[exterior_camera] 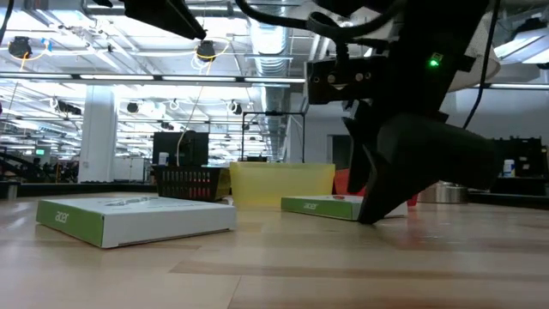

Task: Pick and place items into bin
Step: Put the top white card reader box into the yellow bin

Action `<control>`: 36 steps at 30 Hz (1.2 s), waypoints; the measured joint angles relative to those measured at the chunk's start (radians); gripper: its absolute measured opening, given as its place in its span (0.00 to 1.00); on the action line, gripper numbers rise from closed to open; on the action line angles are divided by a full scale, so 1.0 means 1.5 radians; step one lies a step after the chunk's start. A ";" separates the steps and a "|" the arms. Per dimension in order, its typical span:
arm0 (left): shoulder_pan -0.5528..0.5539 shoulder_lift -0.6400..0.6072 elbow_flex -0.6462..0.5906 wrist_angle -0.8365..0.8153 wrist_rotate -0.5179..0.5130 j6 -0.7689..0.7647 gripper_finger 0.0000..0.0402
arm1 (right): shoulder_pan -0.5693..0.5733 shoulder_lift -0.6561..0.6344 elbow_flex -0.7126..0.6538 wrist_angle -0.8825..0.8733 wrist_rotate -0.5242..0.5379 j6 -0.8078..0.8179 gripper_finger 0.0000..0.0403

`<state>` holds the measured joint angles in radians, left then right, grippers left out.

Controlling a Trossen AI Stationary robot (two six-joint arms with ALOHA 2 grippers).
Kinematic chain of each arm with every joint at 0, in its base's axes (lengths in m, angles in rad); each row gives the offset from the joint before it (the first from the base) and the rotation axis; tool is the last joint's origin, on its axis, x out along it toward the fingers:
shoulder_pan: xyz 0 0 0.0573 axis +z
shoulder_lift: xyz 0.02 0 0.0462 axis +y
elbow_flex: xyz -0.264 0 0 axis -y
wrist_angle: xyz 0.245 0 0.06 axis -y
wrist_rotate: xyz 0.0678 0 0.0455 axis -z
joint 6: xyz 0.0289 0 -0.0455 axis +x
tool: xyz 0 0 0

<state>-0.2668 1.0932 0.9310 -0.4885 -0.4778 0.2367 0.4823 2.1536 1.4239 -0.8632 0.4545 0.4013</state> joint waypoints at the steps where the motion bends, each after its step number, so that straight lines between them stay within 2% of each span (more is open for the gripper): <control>1: 0.000 0.000 0.000 0.000 0.000 0.000 0.44 | -0.005 0.000 0.000 0.003 -0.009 -0.008 0.62; 7: 0.000 0.000 0.000 0.000 0.001 -0.003 0.44 | -0.025 -0.001 0.000 0.014 -0.044 -0.019 0.36; 12: 0.000 0.000 0.000 0.000 0.001 -0.003 0.44 | -0.035 -0.003 -0.025 0.046 -0.017 -0.018 0.09; 14: 0.000 0.000 0.000 0.000 0.001 -0.003 0.44 | -0.036 -0.004 -0.038 0.057 -0.003 -0.004 0.03; 22: 0.000 0.000 0.000 0.000 0.001 -0.003 0.44 | -0.026 -0.003 -0.039 0.057 0.023 0.060 0.01; 36: 0.000 0.000 0.000 0.001 0.001 -0.010 0.44 | 0.017 0.013 0.098 -0.098 -0.001 0.079 0.00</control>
<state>-0.2668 1.0933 0.9310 -0.4877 -0.4763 0.2221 0.5074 2.1728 1.5707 -1.0103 0.4535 0.5201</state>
